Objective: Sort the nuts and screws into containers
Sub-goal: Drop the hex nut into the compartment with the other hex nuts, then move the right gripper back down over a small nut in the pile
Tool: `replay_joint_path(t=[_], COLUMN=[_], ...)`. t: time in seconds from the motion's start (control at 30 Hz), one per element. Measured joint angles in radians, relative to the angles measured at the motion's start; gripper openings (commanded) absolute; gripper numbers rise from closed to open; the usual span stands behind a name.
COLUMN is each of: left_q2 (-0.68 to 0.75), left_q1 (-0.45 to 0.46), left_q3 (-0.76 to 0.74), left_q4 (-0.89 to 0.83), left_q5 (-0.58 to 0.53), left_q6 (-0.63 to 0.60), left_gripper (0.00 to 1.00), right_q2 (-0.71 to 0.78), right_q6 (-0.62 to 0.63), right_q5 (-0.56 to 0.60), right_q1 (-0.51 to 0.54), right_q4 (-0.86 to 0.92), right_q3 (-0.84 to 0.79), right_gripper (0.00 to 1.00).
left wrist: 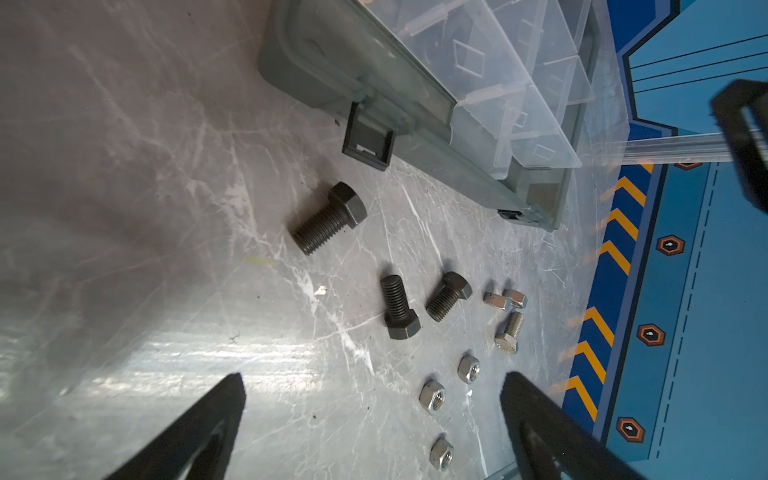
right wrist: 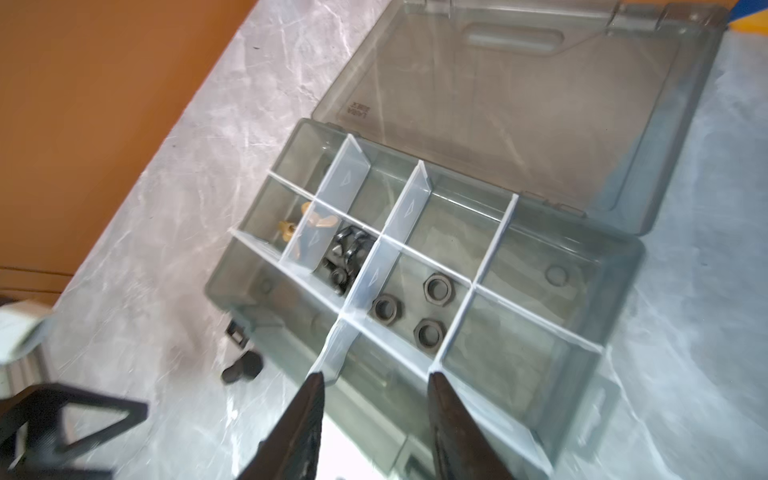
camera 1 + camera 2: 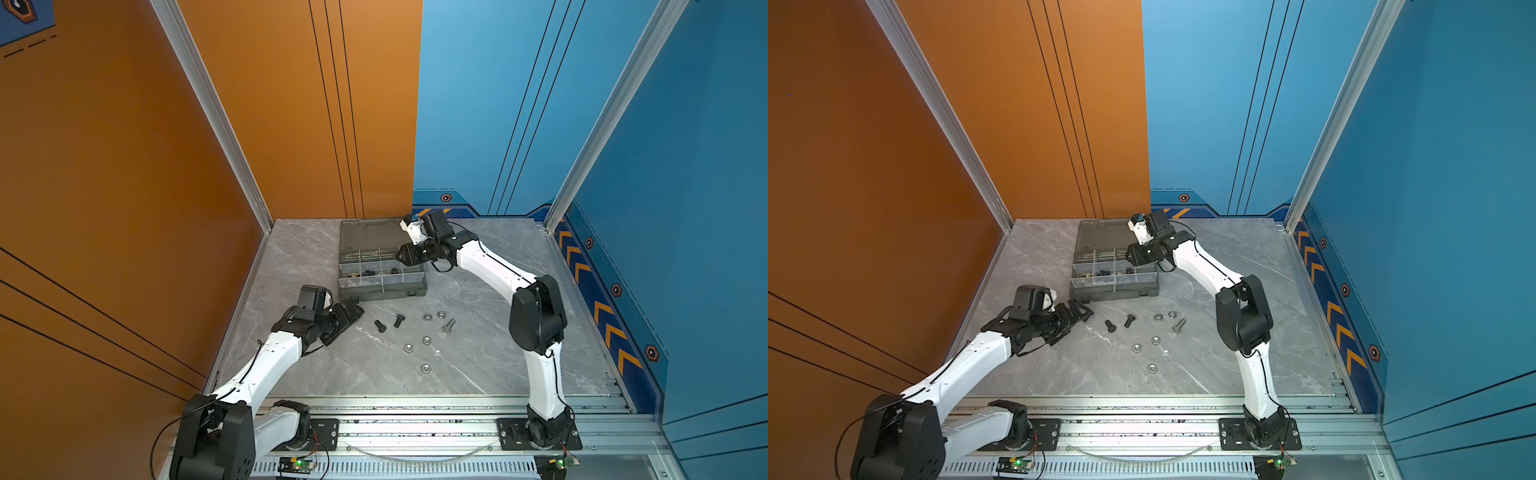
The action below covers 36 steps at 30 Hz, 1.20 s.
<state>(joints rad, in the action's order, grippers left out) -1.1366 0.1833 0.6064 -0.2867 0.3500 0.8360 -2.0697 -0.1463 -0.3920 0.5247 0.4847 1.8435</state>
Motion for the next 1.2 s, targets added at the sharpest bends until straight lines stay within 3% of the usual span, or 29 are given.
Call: replay_joint_path(t=[0.63, 1.2], left_q2=[-0.036, -0.037], left_q1=[0.001, 0.007], left_q3=[0.026, 0.026], left_q4=[-0.018, -0.018], left_q5=[-0.017, -0.018], left_q6=[-0.009, -0.008], left_gripper=[0.98, 0.98], right_q2=[0.426, 0.477], right_q6=[0.17, 0.256], right_q5=[0.047, 0.16], right_q1=[-0.007, 0.046], right_q4=[0.199, 0.232], right_q3=[-0.361, -0.562], right_gripper=[0.49, 0.49])
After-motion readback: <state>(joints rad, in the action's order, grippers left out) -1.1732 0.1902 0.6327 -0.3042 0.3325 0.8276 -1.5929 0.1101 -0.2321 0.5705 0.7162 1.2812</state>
